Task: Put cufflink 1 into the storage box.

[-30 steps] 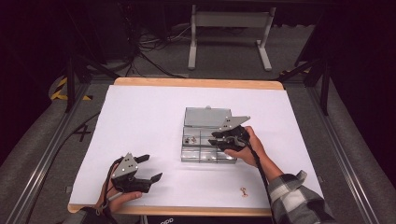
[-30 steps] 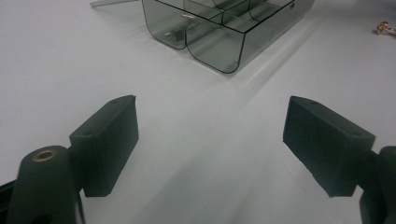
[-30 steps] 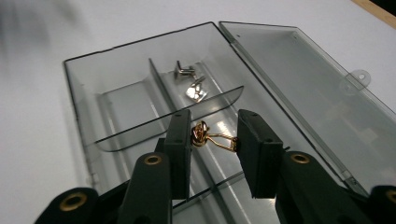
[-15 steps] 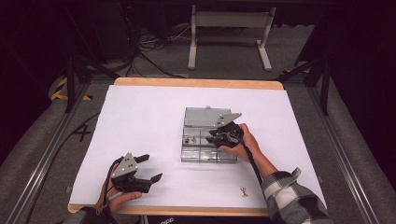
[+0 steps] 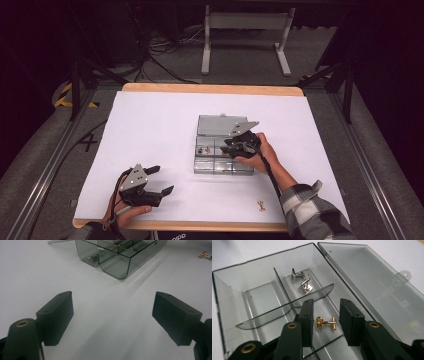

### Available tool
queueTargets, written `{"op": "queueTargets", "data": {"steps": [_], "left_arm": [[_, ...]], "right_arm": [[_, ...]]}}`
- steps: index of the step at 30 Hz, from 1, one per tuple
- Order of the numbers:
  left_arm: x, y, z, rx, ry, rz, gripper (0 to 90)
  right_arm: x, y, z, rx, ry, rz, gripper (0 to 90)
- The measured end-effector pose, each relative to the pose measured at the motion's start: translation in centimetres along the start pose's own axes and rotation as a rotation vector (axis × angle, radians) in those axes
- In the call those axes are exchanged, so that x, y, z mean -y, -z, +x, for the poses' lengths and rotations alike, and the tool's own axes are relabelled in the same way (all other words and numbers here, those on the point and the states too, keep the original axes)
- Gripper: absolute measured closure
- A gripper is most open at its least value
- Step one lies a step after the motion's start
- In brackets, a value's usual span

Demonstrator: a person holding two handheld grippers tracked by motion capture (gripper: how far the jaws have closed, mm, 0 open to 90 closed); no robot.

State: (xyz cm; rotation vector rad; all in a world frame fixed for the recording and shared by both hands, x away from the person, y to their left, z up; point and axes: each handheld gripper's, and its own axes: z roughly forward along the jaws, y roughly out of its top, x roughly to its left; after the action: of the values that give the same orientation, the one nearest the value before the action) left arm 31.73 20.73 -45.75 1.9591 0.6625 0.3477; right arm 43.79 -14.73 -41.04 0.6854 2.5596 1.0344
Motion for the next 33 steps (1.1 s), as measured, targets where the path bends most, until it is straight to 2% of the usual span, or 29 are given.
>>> {"op": "queueTargets", "data": {"steps": [5,8,11,12,14,18,27,33], "left_arm": [[0.0,-0.1,0.0,0.002,-0.001,0.003,17.1],[0.0,-0.1,0.0,0.0,0.0,0.003,16.9],[0.0,-0.1,0.0,-0.001,0.0,0.004,16.7],[0.0,-0.1,0.0,-0.001,0.0,0.004,16.6],[0.0,0.0,0.0,-0.002,0.001,0.005,16.5],[0.0,-0.1,0.0,-0.001,0.001,0.006,16.3],[0.0,-0.1,0.0,-0.005,0.002,0.007,16.0],[0.0,-0.1,-0.1,-0.008,-0.002,0.01,15.9]], "right_arm": [[0.3,1.4,0.3,0.002,-0.004,-0.032,66.2],[0.4,2.4,0.9,0.005,0.023,-0.042,66.1],[0.7,3.9,1.3,0.004,0.036,-0.068,66.4],[0.7,3.9,1.3,0.004,0.036,-0.068,66.4],[1.0,5.3,1.8,-0.002,0.047,-0.084,66.8],[1.6,7.1,2.5,-0.002,0.064,-0.104,66.7],[3.9,10.2,4.4,-0.015,0.098,-0.116,65.4],[6.4,12.0,5.4,-0.043,0.093,-0.115,63.8]]}}
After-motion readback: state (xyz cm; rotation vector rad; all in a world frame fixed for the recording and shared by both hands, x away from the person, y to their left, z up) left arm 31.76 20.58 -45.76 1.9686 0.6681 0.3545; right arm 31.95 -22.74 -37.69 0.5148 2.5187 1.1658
